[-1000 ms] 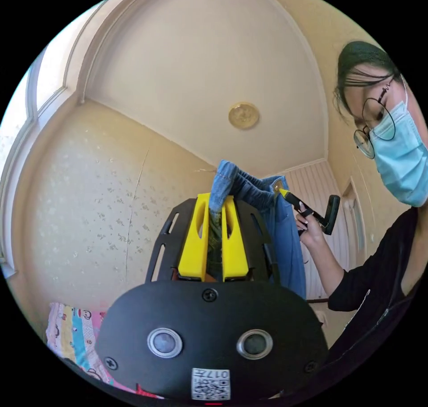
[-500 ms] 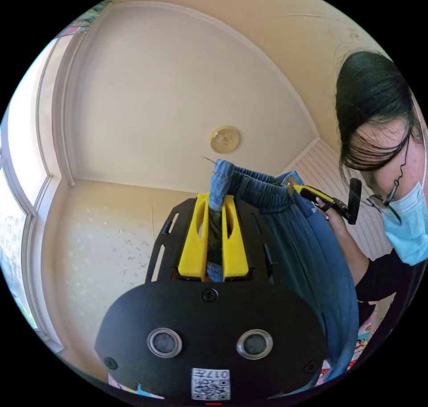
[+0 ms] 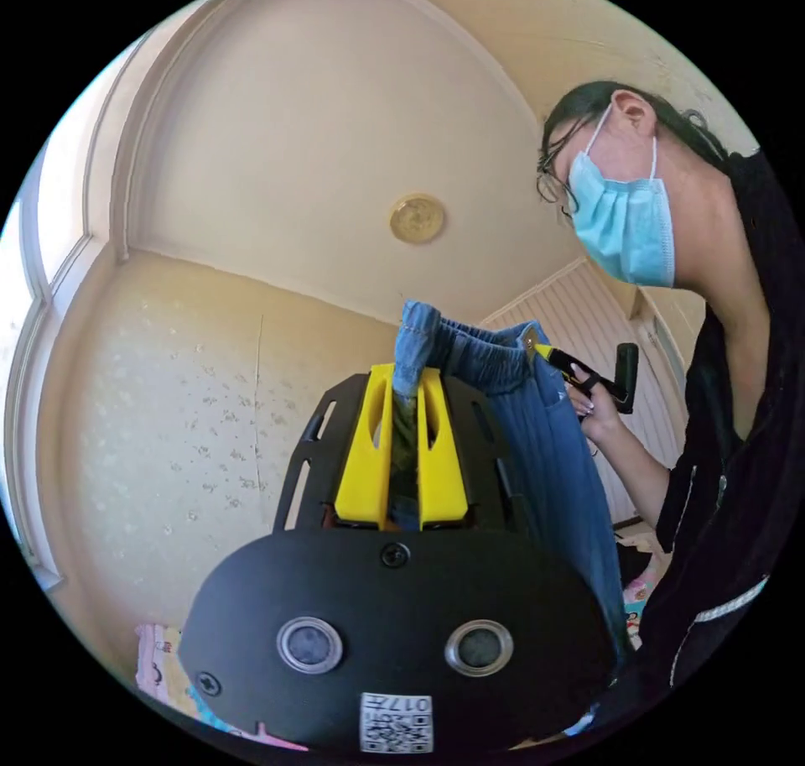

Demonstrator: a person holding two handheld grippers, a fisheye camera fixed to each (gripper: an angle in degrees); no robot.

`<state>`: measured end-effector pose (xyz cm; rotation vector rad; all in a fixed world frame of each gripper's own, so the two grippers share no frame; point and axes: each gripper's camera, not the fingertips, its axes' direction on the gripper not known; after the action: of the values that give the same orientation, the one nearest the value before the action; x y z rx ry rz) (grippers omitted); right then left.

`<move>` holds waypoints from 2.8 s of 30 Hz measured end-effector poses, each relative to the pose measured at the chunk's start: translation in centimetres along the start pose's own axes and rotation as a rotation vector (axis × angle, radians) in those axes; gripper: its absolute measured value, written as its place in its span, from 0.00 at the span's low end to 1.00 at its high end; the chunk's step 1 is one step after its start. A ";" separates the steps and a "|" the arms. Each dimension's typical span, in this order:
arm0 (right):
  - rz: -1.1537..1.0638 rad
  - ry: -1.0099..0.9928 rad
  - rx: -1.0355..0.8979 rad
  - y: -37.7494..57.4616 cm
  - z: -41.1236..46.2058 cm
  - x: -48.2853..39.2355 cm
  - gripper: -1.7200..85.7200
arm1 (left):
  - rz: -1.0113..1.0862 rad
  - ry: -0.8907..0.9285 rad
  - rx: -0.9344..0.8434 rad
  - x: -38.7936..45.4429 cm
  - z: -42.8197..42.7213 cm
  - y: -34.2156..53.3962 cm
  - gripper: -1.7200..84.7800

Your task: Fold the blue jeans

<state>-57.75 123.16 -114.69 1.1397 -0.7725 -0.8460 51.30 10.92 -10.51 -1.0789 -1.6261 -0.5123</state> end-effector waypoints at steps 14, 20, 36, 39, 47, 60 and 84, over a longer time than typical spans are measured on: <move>0.029 0.032 -0.232 13.7 17.2 16.0 0.08 | -0.072 -0.132 -0.282 -4.4 15.7 6.6 0.08; 0.319 0.103 -0.436 37.8 43.4 33.9 0.13 | -0.207 -0.349 -0.543 -25.1 41.1 27.3 0.11; 0.818 -0.127 -1.360 89.5 28.6 32.4 0.10 | -0.658 -0.331 -1.329 -19.6 23.2 74.8 0.10; 0.936 -0.002 -1.138 89.4 23.6 35.8 0.08 | -0.574 -0.329 -1.293 -13.7 20.0 75.3 0.08; 1.079 -0.193 -1.284 88.0 29.2 42.8 0.12 | -0.674 -0.387 -1.421 -14.8 24.9 73.0 0.05; 1.302 -0.630 -1.385 80.3 32.6 21.4 0.14 | -0.898 -0.670 -1.413 -10.3 8.2 62.0 0.14; 1.378 -0.792 -1.552 63.7 27.9 23.0 0.05 | -1.146 -0.497 -1.257 -4.3 -2.2 48.4 0.04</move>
<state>-60.06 103.00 -44.28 -1.1445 -0.9277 -0.3600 93.52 31.67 -22.94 -1.0018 -2.3132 -2.3959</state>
